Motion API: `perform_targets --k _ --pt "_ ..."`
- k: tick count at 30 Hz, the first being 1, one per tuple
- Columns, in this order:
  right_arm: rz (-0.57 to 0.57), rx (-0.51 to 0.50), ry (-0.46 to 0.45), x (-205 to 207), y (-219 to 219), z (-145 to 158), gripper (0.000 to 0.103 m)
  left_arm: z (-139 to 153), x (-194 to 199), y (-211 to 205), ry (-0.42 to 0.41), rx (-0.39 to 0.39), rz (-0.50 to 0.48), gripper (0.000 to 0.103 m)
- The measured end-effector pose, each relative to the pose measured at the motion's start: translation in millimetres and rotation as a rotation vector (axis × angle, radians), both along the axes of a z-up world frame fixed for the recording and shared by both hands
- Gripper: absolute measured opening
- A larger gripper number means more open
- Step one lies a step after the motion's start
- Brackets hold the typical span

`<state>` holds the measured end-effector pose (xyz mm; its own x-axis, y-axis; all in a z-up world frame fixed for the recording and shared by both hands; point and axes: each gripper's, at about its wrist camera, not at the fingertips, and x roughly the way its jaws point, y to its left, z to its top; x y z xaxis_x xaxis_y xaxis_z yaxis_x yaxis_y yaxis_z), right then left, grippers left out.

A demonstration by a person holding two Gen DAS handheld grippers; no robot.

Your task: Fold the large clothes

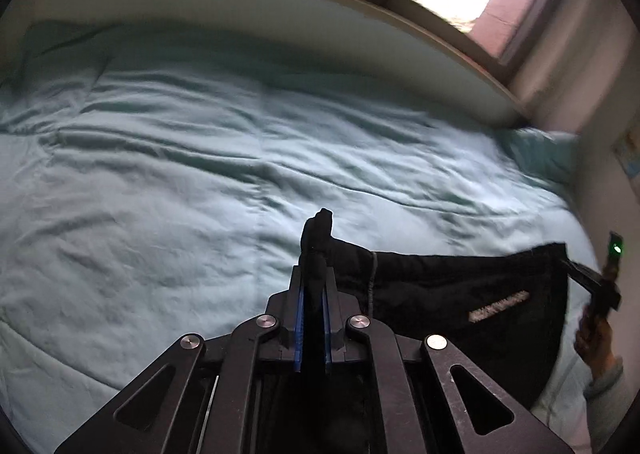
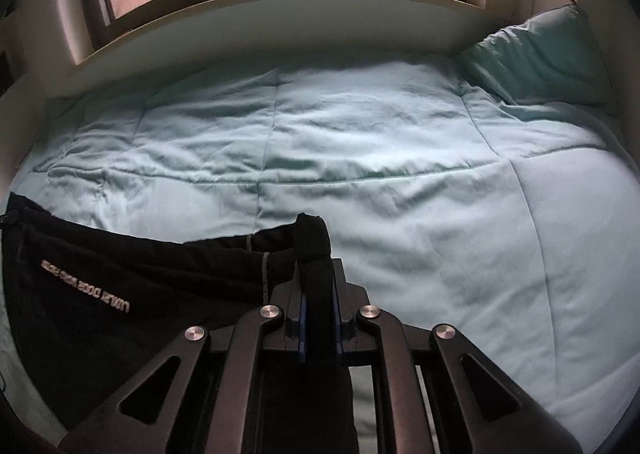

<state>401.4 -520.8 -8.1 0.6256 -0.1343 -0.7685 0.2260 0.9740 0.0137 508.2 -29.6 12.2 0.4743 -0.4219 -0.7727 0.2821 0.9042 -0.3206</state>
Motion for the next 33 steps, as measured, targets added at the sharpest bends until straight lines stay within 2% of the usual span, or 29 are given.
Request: perform_targets --k 3,4,5,6,7,9,11,12,14,15,17,20,22,25,27,29,30,33 --pt "-0.020 0.030 0.125 32 -2 -54 0.012 -61 19 -4 0.136 0.063 0.075 0.008" --pt "-0.018 0.038 0.182 40 0 -75 0.012 -91 24 -8 0.205 0.097 0.087 0.010" --pt "-0.010 0.054 0.230 44 1 -93 0.012 -109 25 -11 0.247 0.112 0.083 0.012" --pt "-0.006 0.064 0.279 48 5 -112 0.015 -125 25 -14 0.272 0.127 0.072 0.013" --pt "-0.009 0.068 0.298 48 7 -120 0.018 -129 23 -17 0.262 0.137 0.069 0.014" --pt "-0.019 0.076 0.293 45 6 -120 0.021 -124 22 -19 0.239 0.150 0.056 0.016" --pt "-0.038 0.130 0.288 40 -4 -113 0.028 -118 25 -12 0.254 0.134 0.057 0.024" --pt "-0.049 0.144 0.286 38 -7 -109 0.036 -112 27 -3 0.265 0.109 0.068 0.029" --pt "-0.077 0.183 0.253 28 -16 -92 0.048 -101 23 18 0.269 0.030 0.092 0.031" --pt "-0.088 0.197 0.229 21 -17 -82 0.048 -94 19 29 0.273 -0.011 0.111 0.034" --pt "-0.110 0.237 0.190 3 -18 -60 0.049 -76 9 45 0.256 -0.034 0.144 0.035" --pt "-0.105 0.261 0.106 -24 -1 -27 0.049 -43 -17 48 0.163 0.000 0.149 0.035" --pt "-0.081 0.248 0.085 -41 23 -12 0.051 -29 -34 47 0.140 -0.007 0.157 0.035" --pt "-0.008 0.233 0.091 -65 72 -7 0.051 -6 -68 25 0.094 0.007 0.086 0.035" --pt "0.069 0.221 0.127 -76 116 -18 0.052 0 -97 2 0.086 -0.026 0.034 0.035" --pt "0.104 0.187 0.151 -85 149 -28 0.064 -6 -127 -26 0.113 -0.090 -0.025 0.035" --pt "0.112 0.163 0.159 -89 164 -35 0.073 -13 -140 -43 0.128 -0.095 -0.050 0.035" --pt "0.095 0.073 0.202 -95 192 -61 0.076 -40 -170 -89 0.120 0.014 -0.097 0.035"
